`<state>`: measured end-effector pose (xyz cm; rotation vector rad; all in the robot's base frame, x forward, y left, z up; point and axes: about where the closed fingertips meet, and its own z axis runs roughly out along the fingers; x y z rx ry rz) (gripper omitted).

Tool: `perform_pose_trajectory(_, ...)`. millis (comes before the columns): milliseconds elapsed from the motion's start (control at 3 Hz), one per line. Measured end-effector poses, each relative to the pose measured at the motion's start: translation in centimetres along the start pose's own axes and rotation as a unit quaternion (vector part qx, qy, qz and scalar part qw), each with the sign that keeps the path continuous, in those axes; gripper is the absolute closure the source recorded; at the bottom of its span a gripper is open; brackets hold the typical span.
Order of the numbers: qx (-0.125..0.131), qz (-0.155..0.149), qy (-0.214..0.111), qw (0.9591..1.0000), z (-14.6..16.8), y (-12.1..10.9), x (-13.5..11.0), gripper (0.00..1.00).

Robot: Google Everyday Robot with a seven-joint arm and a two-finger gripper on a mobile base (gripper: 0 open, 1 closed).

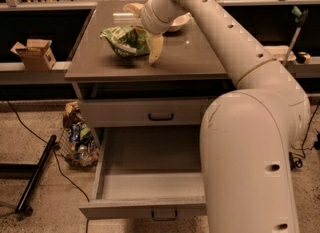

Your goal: Pick green jalapeno chip bag from middle drawer and place on counter

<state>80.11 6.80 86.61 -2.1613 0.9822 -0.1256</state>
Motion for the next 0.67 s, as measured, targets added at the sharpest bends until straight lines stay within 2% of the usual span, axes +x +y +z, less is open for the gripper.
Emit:
perform_pose_trajectory(333, 0.014, 0.02, 0.041, 0.9988, -4.1, 0.6, 3.6, 0.0)
perform_pose_trajectory(667, 0.032, 0.037, 0.086, 0.9951, -9.4, 1.1, 7.1, 0.0)
